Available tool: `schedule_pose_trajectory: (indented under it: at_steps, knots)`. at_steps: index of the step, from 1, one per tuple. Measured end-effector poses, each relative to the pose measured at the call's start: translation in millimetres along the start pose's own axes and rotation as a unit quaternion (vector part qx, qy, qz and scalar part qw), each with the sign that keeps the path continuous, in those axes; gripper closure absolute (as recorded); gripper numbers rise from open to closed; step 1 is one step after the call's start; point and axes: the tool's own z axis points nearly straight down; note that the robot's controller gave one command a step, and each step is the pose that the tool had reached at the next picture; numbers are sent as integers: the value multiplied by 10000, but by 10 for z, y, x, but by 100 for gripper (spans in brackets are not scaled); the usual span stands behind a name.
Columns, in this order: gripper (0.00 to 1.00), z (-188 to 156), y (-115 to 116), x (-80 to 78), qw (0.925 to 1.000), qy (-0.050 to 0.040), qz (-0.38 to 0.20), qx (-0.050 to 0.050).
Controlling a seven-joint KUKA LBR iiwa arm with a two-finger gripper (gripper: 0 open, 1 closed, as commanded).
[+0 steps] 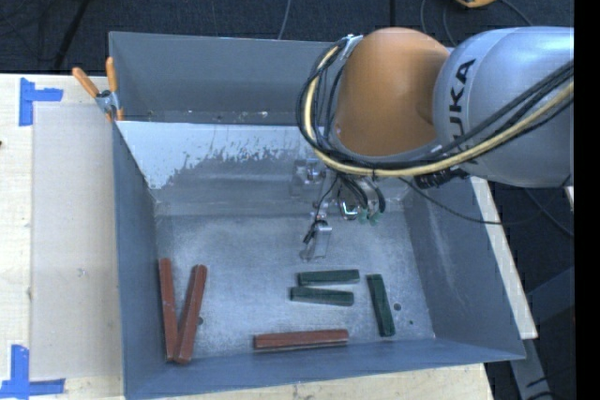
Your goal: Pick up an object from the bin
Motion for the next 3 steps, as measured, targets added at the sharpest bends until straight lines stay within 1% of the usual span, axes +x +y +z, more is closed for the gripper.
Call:
schedule_pose_trajectory:
  at_steps: [1,2,3]
  knots:
    - [0,-46,-4,-15,10000,-39,9,-3]
    - [0,356,-187,262,9996,-68,-288,-7]
    - [0,639,-392,222,9937,-20,-1122,-1]
